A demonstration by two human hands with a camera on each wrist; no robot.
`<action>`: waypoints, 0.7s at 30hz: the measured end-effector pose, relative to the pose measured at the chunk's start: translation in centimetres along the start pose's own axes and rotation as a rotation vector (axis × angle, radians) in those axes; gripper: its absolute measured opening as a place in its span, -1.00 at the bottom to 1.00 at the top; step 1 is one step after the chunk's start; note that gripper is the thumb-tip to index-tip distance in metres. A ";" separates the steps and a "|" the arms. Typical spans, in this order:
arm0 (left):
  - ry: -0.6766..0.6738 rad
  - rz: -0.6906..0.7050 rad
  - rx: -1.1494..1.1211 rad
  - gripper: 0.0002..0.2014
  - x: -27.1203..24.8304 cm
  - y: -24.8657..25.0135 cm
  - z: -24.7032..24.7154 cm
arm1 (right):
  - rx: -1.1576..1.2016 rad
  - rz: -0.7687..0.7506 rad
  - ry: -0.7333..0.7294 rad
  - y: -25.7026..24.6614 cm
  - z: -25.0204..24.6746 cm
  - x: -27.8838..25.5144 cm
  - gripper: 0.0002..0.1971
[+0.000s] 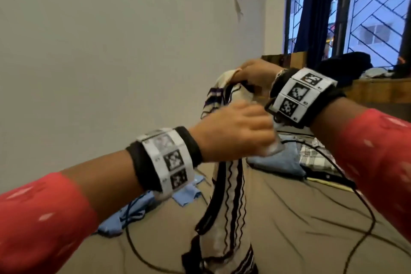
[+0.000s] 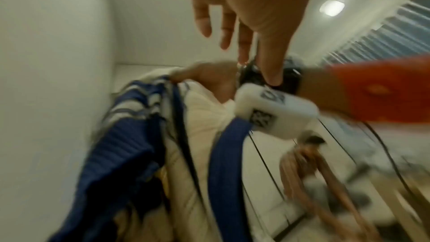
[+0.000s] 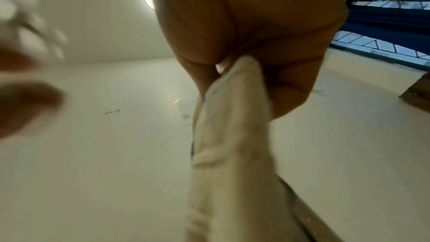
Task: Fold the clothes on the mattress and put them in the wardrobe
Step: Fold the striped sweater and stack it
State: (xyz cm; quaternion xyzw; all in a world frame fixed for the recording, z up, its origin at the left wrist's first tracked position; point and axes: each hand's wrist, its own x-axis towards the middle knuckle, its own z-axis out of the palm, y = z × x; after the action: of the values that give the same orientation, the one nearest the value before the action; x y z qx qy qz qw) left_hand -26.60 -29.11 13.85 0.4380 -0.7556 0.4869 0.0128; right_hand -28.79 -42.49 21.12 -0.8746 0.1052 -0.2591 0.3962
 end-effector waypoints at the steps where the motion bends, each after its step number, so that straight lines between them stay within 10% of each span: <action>1: -0.133 0.123 0.015 -0.68 -0.3 1.0 0.9 | 0.050 0.008 0.003 0.1 -0.1 0.0 -0.77; 5: -0.442 0.205 0.068 -0.40 -3.1 0.5 3.2 | 0.200 0.047 -0.015 0.3 -1.5 0.0 -0.83; 11: -0.299 0.209 0.303 -0.51 -5.3 -2.4 3.6 | 0.448 0.056 -0.096 1.2 -2.9 0.2 -0.74; 15: 0.125 -0.732 -0.157 -0.33 -7.6 0.5 5.7 | 0.698 0.055 -0.095 2.0 -3.9 0.6 -0.71; 17: -0.064 -1.215 -0.751 -0.14 -9.1 3.7 7.4 | 0.813 0.037 -0.088 2.2 -4.5 0.5 -0.69; 19: -0.325 -1.348 -1.231 -0.09 -9.9 6.8 9.7 | 0.899 0.033 -0.076 2.1 -5.2 0.5 -0.68; 21: -0.415 -1.315 -1.148 -0.48 -9.8 7.8 11.6 | 0.909 0.052 -0.008 2.0 -6.2 0.4 -0.68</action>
State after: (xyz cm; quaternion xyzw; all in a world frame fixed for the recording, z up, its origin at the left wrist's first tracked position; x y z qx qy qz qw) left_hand -21.05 -30.33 -2.27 0.7877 -0.4661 -0.1607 0.3693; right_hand -31.75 -47.90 23.16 -0.6100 0.0011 -0.2658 0.7465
